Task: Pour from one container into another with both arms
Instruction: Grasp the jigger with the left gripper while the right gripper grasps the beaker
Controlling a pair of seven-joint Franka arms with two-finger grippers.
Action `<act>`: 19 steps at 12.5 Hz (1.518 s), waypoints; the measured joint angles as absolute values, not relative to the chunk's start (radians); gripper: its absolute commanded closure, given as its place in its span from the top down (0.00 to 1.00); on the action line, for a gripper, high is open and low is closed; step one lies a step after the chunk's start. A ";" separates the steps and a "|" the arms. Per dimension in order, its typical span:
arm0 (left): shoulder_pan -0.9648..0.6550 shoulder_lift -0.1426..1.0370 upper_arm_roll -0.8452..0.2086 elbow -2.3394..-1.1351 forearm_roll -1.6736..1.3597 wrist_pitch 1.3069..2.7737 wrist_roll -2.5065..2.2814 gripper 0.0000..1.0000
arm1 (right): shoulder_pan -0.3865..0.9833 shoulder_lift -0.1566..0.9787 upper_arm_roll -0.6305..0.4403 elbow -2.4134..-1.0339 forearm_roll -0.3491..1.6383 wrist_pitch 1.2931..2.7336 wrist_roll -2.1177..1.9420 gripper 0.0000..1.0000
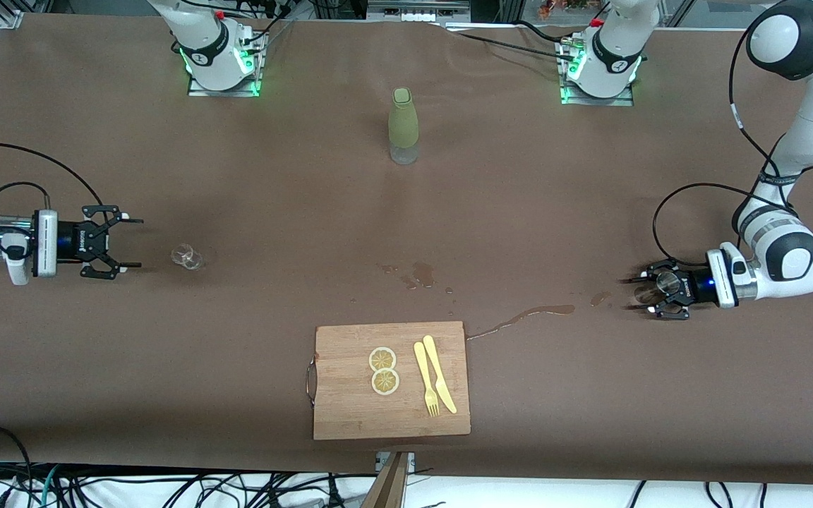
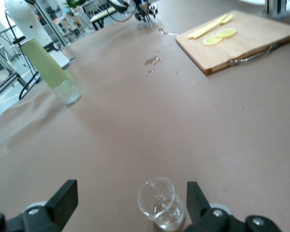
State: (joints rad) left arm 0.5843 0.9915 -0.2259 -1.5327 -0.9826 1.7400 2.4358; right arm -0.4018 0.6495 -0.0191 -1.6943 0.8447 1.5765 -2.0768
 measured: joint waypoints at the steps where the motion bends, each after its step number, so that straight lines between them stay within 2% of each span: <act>1: 0.584 0.992 -0.226 -1.533 -0.983 1.732 2.436 0.00 | -0.409 0.677 -0.019 -1.695 0.888 1.576 -2.140 1.00; 6: 0.584 0.992 -0.225 -1.533 -0.988 1.715 2.437 0.00 | -0.421 0.784 -0.019 -1.695 0.983 1.577 -2.342 1.00; 11: 0.566 0.992 -0.244 -1.533 -1.043 1.689 2.416 0.00 | -0.421 0.835 -0.018 -1.693 1.017 1.586 -2.383 1.00; 19: 0.337 1.001 -0.288 -1.533 -1.262 1.676 2.337 0.00 | -0.415 0.900 -0.007 -1.676 1.023 1.600 -2.410 0.99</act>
